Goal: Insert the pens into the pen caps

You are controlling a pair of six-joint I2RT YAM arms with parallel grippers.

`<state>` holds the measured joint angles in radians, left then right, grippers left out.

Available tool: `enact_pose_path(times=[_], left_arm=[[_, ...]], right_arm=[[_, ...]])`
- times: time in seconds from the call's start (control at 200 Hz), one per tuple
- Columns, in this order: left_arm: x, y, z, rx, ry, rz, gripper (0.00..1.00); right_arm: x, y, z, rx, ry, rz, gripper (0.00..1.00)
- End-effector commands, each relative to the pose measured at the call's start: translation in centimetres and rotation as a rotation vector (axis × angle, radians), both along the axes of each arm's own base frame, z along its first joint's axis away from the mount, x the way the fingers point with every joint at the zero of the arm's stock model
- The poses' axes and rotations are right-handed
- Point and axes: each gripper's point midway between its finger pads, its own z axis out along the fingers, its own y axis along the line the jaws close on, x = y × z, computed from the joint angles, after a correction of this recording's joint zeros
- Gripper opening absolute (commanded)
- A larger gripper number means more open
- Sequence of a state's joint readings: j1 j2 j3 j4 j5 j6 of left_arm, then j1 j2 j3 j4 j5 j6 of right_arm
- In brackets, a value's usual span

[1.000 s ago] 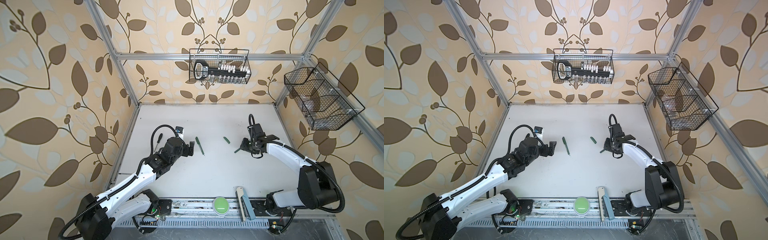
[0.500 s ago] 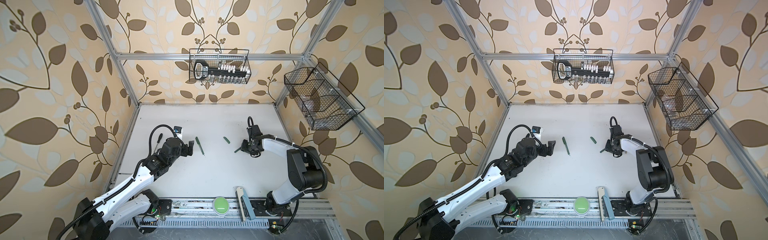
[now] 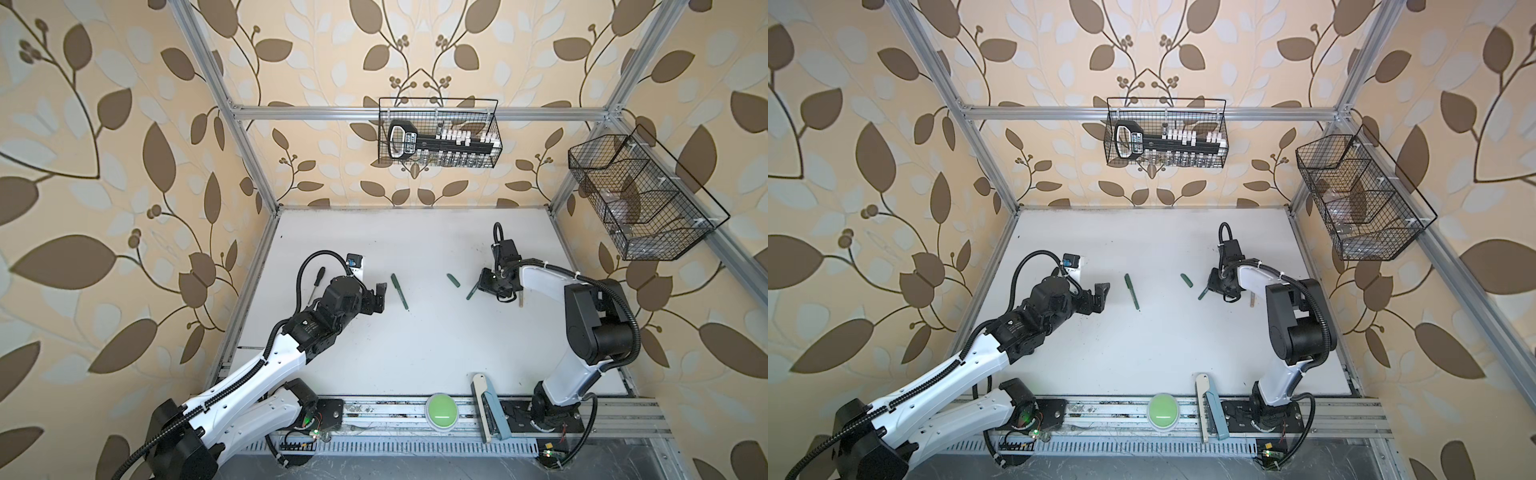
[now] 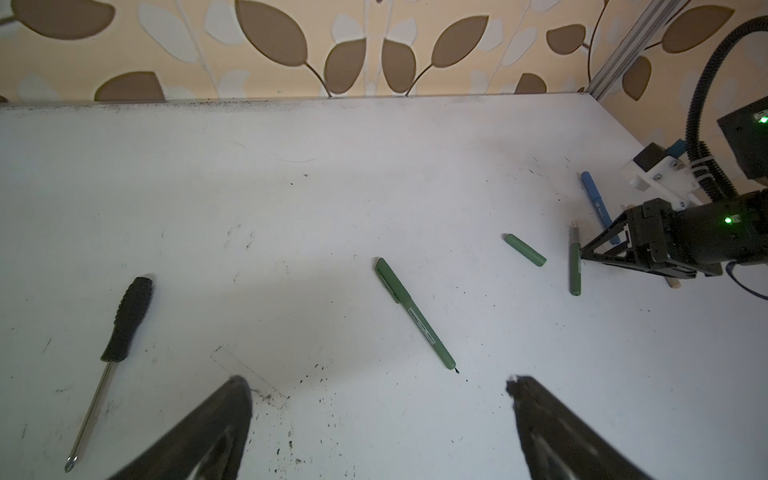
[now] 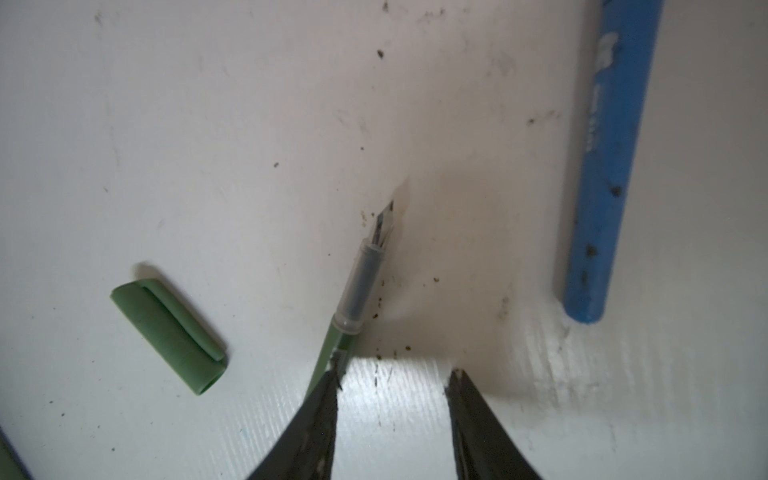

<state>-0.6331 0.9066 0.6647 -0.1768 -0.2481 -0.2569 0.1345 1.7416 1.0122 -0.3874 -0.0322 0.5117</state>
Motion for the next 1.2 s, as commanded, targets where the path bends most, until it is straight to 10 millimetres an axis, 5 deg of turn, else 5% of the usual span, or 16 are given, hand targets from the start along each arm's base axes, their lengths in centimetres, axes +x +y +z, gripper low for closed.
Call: enact_pose_path(times=[0.0, 0.34, 0.715, 1.195], left_arm=[[0.2, 1.1, 1.0, 0.005, -0.033, 0.044, 0.99], [0.0, 1.3, 0.8, 0.011, -0.03, 0.047, 0.99], [-0.4, 1.8, 0.7, 0.005, -0.04, 0.058, 0.99], [-0.4, 1.7, 0.7, 0.002, -0.041, 0.057, 0.99]], right_arm=[[1.5, 0.3, 3.0, 0.024, -0.071, 0.007, 0.46], [3.5, 1.4, 1.4, -0.016, -0.011, 0.04, 0.46], [2.0, 0.3, 0.3, -0.091, 0.044, 0.03, 0.45], [2.7, 1.6, -1.8, -0.079, 0.082, 0.061, 0.33]])
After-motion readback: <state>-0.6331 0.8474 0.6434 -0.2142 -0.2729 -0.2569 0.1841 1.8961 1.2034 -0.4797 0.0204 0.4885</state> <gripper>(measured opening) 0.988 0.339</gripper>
